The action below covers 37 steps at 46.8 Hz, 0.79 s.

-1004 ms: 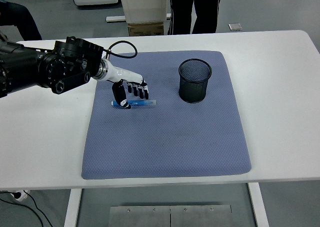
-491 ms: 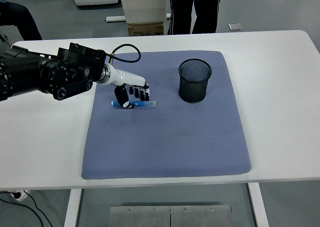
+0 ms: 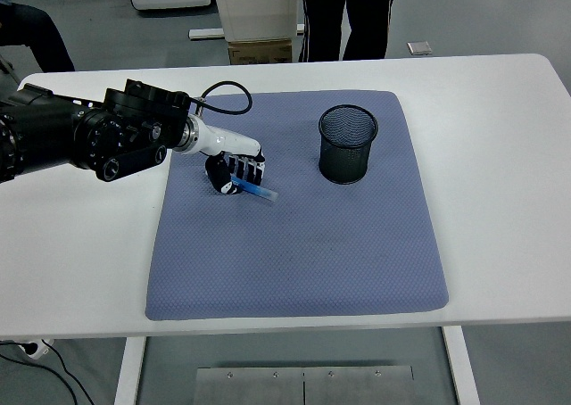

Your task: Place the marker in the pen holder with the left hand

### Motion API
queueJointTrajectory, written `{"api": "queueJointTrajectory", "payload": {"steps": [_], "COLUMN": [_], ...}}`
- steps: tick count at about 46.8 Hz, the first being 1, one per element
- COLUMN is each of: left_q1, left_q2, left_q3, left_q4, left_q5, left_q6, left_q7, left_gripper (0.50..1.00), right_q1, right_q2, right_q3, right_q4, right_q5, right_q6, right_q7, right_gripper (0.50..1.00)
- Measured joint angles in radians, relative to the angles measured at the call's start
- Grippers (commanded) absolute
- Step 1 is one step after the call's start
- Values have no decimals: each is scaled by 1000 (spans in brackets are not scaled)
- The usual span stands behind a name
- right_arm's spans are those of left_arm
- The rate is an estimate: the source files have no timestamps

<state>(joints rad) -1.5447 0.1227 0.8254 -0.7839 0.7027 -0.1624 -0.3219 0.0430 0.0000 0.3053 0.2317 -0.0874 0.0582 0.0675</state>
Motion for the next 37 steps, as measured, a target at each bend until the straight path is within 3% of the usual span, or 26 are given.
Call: {"api": "queueJointTrajectory", "payload": {"steps": [24,33,37], "left_q1": [-7,-10,-10], "left_q2": [5,9,9], "left_q3": [-1,-4,-5], "left_q4": [0,0,0], "left_q5": [-2,-3,-3], "left_q6": [-5,-4,-4], "left_q7": [-2,-2,-4], "left_gripper": [502,505,531], "right_q1": [0,0,0], "right_q2": [0,0,0], "right_q3": [0,0,0], "right_q4": [0,0,0], "right_q5": [0,0,0], "right_q6": [0,0,0], "right_q7": [0,0,0], "right_gripper": [1000,1000,1000]}}
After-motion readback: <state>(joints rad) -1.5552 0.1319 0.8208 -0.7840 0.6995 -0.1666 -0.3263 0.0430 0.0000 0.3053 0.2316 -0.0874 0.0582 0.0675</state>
